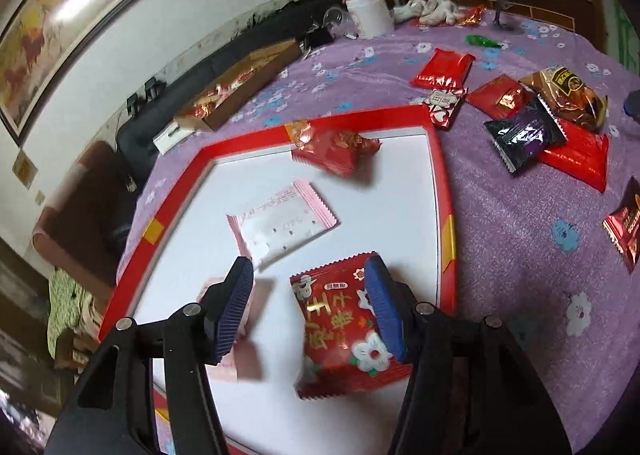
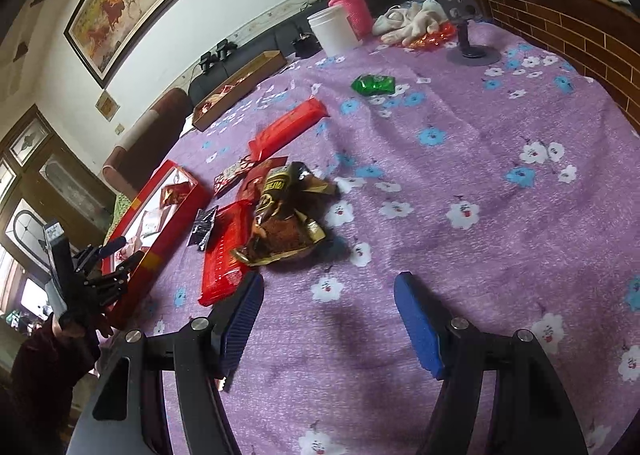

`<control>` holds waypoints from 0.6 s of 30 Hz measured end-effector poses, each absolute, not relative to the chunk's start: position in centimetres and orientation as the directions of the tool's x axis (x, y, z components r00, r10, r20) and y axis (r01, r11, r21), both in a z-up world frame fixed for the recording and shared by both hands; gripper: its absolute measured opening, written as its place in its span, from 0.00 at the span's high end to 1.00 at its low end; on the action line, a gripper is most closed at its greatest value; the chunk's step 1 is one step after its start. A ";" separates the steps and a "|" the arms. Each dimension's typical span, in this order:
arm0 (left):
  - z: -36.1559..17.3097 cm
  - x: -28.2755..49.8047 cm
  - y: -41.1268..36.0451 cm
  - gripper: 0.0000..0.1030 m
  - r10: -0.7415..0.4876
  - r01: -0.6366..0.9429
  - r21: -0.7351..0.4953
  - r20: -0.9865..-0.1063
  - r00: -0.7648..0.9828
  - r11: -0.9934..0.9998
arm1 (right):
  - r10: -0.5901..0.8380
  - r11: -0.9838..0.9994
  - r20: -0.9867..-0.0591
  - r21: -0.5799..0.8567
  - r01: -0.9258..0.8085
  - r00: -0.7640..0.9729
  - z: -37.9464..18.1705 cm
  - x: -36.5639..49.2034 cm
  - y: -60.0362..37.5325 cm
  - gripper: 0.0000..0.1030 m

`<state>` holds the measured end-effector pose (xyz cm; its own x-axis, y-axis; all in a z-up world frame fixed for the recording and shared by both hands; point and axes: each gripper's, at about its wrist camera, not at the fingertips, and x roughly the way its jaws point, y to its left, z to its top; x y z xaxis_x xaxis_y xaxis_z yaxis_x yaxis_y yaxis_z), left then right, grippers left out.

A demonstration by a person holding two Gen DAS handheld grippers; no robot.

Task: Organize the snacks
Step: 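Release the Lotso candy into the tray with the left gripper, then grasp the brown-gold snack bag with the right gripper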

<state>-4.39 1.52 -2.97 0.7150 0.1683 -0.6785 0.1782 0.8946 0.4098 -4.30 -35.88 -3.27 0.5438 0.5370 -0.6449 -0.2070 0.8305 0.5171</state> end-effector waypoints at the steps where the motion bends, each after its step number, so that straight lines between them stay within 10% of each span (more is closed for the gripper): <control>1: -2.9 -4.3 2.1 0.43 0.161 0.175 0.393 -0.687 0.708 0.903 | 0.531 0.835 -0.647 0.509 -0.208 0.547 -3.1 -4.4 -35.9 0.32; 3: -2.7 -4.2 3.6 0.27 0.150 0.168 0.369 -0.693 0.705 0.914 | 0.524 0.840 -0.652 0.501 -0.208 0.547 -3.1 -4.3 -35.9 0.32; 18: -3.1 -2.3 8.3 0.28 0.207 0.126 0.489 -0.570 0.795 0.863 | 0.459 0.878 -0.693 0.452 -0.161 0.556 -2.3 -4.5 -35.1 0.32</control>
<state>-2.29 8.34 -3.08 0.7950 0.2069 -0.5703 0.1263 0.8629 0.4893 -4.48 -35.13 -2.32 0.5560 0.4587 -0.6932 -0.1607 0.8775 0.4518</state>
